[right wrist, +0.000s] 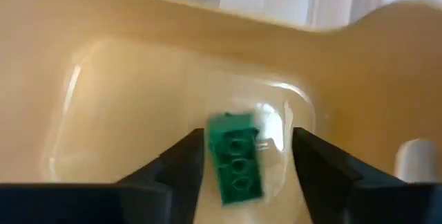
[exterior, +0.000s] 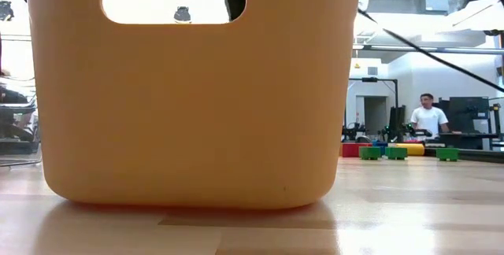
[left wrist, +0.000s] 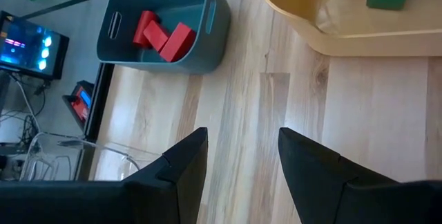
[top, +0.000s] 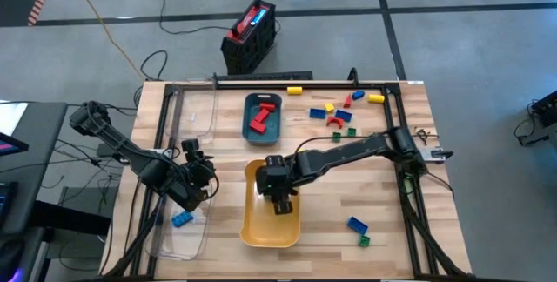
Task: Sort blocks
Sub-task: Put the rectangular green game piece into the yellow bin, then put the square green game piece into the yellow bin
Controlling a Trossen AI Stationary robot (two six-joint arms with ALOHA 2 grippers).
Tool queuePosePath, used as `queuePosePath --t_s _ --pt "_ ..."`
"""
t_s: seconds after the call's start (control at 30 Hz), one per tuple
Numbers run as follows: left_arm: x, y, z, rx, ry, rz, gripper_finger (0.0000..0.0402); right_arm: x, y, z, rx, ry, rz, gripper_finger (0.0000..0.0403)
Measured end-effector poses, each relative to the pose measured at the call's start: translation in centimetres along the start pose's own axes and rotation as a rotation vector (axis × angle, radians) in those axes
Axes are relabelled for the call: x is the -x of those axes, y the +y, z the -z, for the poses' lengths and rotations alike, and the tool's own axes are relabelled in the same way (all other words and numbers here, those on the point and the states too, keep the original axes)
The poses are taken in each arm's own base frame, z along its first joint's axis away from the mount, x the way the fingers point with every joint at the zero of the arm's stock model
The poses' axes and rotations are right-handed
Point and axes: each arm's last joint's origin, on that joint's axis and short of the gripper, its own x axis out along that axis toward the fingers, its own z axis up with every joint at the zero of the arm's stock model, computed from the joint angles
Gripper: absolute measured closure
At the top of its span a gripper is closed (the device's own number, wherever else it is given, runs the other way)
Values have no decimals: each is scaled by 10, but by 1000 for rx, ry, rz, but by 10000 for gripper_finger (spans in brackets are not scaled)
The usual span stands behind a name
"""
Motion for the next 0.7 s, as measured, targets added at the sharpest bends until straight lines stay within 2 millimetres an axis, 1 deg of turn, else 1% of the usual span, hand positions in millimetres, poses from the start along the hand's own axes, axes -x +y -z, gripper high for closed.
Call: queuePosePath --t_s 0.13,0.2,0.27,0.37,0.47,0.53,0.6,0.67,0.7 --pt "0 0 0 1 -1 1 228 13 0 -4 0 16 0 136" --pt "0 0 0 2 0 0 228 20 1 -2 -10 85 -1 120" --pt "0 0 0 7 4 7 228 34 5 0 -23 167 -3 112" --pt "1 -1 1 4 5 16 228 63 22 7 -33 256 42 109" --pt "1 -1 1 2 4 16 228 89 44 16 -50 259 121 109" --pt "1 -1 1 0 1 13 228 103 58 22 -72 240 155 109" --pt "1 -1 1 -4 -1 9 228 115 73 31 -90 226 196 109" --pt "1 -1 1 -6 -2 8 228 118 87 44 -111 248 220 109" --pt "1 -1 1 -6 -2 7 228 116 93 52 -125 269 227 109"
